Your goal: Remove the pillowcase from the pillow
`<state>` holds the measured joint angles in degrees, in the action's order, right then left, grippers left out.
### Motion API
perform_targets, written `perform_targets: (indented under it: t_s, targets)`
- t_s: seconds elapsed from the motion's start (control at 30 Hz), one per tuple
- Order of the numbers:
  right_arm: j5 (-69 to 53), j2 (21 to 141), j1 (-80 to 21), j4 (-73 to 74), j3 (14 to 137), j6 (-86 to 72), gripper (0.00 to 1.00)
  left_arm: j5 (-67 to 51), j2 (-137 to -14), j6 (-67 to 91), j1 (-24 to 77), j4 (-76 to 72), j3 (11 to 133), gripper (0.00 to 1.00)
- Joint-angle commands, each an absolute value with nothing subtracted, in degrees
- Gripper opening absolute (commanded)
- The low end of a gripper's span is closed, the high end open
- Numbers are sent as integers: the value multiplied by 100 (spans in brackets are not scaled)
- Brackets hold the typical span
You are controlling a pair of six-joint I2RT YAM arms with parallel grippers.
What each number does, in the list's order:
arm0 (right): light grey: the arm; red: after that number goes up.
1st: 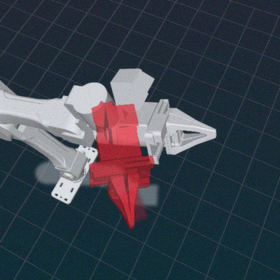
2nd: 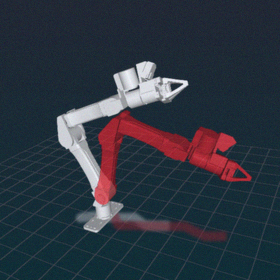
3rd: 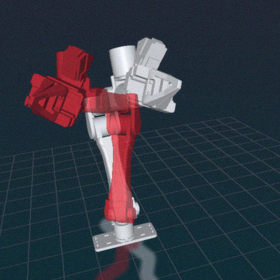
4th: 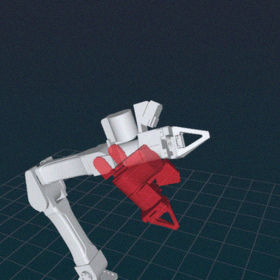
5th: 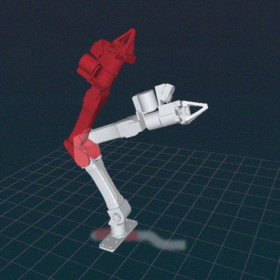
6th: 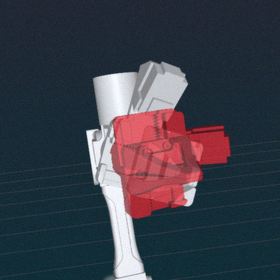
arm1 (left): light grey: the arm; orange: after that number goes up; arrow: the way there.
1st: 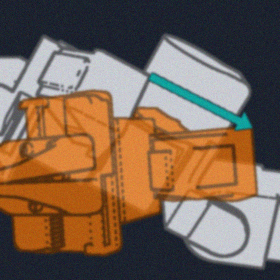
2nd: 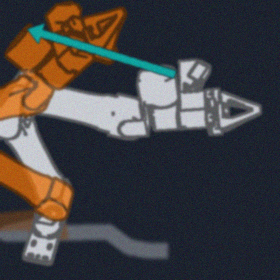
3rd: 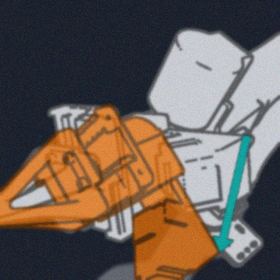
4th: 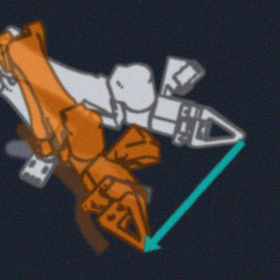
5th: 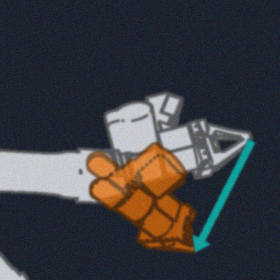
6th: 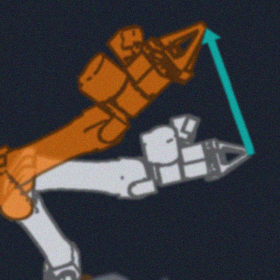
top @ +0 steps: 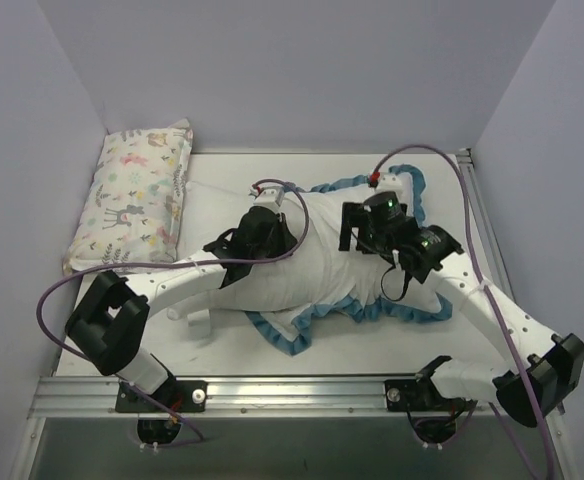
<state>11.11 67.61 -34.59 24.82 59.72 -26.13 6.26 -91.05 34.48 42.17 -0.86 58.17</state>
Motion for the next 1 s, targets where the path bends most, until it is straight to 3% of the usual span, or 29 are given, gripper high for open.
perform_targets:
  t_s: [0.0, 0.23, 0.37, 0.4, 0.47, 0.5, 0.53, 0.63, 0.97]
  targets:
    - [1300, 7232, -3402, 2470, 6941, -2128, 79, 413, -9256, 3595, 4482, 721, 5019, 0]
    - [616, 9909, -3296, 2627, 9077, -1354, 89, 527, -8807, 3621, 4702, 545, 4729, 0]
    - [703, 10932, -3313, 3198, 10158, -1310, 86, 641, -8482, 3665, 4807, 527, 4606, 0]
    - [712, 11073, -3305, 3269, 10256, -1292, 83, 676, -8334, 3674, 4825, 553, 4597, 0]
    - [896, 11320, -3191, 3436, 10397, -1309, 63, 773, -8166, 3674, 4921, 658, 4588, 0]
    - [966, 11381, -3121, 3524, 10606, -1414, 48, 817, -7974, 3700, 4957, 711, 4588, 0]
    - [1028, 11443, -2911, 3690, 10704, -1467, 23, 948, -7876, 3726, 5001, 790, 4597, 0]
    - [1116, 11461, -2463, 3954, 11082, -1661, 0, 1316, -7402, 3823, 5203, 1202, 4640, 0]
    - [976, 11312, -784, 4324, 11759, -2267, 0, 2644, -5574, 4306, 5361, 2846, 4922, 0]
